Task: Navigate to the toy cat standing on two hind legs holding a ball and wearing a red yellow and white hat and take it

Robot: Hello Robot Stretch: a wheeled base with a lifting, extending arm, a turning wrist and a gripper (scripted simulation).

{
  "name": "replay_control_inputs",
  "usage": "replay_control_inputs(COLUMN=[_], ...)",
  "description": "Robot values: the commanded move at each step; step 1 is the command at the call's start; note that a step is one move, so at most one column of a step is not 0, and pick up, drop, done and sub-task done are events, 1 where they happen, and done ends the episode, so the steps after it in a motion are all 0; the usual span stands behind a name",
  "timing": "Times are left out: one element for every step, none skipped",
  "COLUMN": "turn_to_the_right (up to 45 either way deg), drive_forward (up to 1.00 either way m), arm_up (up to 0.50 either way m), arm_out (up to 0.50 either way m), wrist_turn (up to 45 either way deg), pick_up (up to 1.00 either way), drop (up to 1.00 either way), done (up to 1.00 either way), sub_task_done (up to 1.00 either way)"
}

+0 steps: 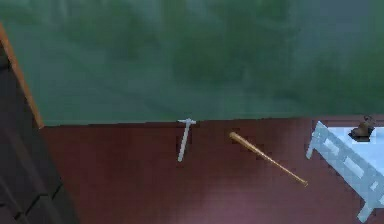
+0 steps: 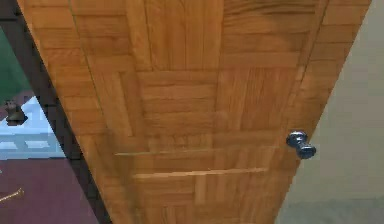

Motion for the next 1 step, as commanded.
replay_control_inputs(turn_to_the_right=[0.0], drive_forward=[0.4], arm_up=[0.0], arm_out=[0.0], wrist_turn=[0.0], pick_up=[0.0], drop=[0.0], done=[0.0], sub_task_done=[0.0])
